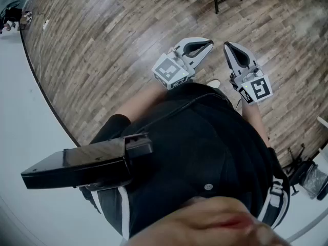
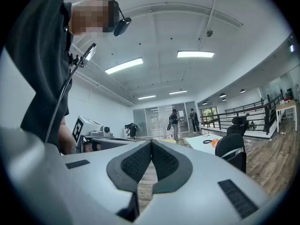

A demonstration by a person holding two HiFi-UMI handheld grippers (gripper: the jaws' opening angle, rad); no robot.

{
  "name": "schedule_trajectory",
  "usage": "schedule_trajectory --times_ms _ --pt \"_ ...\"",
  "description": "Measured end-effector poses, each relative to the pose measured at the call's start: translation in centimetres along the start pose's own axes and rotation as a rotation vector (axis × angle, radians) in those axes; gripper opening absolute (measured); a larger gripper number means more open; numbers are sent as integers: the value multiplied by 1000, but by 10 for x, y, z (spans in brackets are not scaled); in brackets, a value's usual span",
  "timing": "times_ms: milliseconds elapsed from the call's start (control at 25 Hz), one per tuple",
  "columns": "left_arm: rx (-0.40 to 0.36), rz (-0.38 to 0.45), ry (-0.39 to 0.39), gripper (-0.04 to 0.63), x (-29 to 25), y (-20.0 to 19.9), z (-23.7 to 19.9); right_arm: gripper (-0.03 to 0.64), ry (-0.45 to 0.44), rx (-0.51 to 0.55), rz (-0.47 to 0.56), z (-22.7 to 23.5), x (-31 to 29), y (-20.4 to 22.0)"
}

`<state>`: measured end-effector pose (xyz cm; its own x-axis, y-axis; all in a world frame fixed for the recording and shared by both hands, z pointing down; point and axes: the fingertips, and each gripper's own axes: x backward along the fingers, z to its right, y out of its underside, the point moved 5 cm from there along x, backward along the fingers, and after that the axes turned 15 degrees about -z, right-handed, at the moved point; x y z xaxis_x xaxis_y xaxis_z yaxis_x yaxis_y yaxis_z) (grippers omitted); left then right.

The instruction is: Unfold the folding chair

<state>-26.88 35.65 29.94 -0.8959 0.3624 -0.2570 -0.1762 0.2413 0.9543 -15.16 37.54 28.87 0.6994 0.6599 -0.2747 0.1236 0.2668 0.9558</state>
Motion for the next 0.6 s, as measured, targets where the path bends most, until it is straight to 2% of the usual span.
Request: schedule_trajectory --times_ms 280,600 --pt "24 -11 13 5 4 2 2 8 11 -33 -3 -2 0 1" --pt "58 10 31 4 11 6 1 8 -56 -96 74 -6 2 -2"
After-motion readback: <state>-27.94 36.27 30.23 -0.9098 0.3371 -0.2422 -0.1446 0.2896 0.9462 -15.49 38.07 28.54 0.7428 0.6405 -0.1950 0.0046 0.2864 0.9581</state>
